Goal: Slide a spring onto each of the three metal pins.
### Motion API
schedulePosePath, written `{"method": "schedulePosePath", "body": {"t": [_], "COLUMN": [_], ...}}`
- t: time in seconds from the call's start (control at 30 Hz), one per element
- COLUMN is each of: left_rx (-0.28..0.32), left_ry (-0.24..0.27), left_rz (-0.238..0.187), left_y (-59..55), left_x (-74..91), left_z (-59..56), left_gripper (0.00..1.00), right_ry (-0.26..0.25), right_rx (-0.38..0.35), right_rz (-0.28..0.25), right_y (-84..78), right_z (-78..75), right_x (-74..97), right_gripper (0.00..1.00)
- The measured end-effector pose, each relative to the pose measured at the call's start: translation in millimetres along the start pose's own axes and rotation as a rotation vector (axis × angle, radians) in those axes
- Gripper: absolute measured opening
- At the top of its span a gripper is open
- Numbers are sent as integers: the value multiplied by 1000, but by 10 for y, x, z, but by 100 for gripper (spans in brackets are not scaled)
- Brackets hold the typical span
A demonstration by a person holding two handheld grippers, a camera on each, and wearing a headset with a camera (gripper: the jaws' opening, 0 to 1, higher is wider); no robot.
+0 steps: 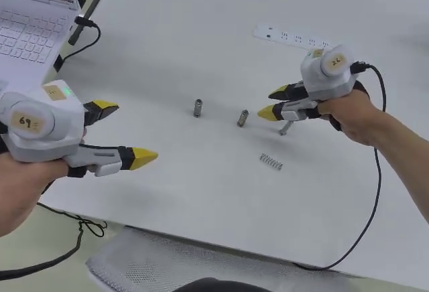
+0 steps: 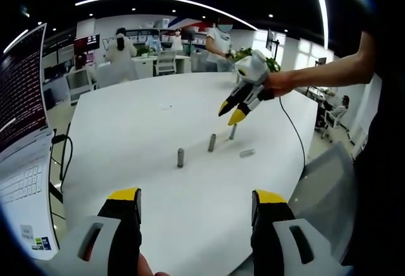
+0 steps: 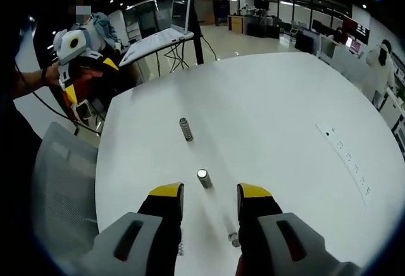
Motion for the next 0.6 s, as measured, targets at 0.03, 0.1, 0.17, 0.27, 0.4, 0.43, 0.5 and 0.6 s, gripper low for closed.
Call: {"method": "schedulePosePath", "body": {"t": [0.03, 0.1, 0.17, 0.27, 0.4, 0.43, 0.5, 0.6], "left_rx": [-2, -4, -4, -6, -3, 0, -4, -9], "left_ry": [0, -3, -6, -10, -13, -14, -16, -18], "left_rz": [0, -1, -2, -2, -6, -9, -9, -10], "left_y": [6, 14, 18, 19, 26, 31, 41, 65], "left_x": [-5, -15, -22, -34, -43, -47, -53, -64], "left_z": [-2, -10, -15, -19, -13, -10, -8, -12], "left_gripper": [67, 67, 67, 67, 67, 67, 67, 67], "right_ry": [-1, -10, -15, -16, -20, -23, -25, -34], "right_rx": [-6, -17, -31, -63, -94, -102, -117, -134], "right_rz": [-5, -18, -33, -57, -82, -89, -98, -113], "right_y": [-13, -48, -76, -138, -234, -265, -312, -370], "right_z": [3, 1, -1, -13, 7, 13, 29, 45], "right_x": [15, 61, 102, 166, 252, 276, 316, 372], "right_gripper": [33, 34, 35, 36, 39, 39, 41, 43]}}
Point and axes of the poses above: the centre of the closed fingertips' face, and the gripper's own axes: x roughly backward along the fingers, z roughly to its left, y roughly out of its top, the point moved 9 cm from there along x, roughly backward along the fingers, and after that the axes turned 13 degrees about -x, right-handed, at the moved point
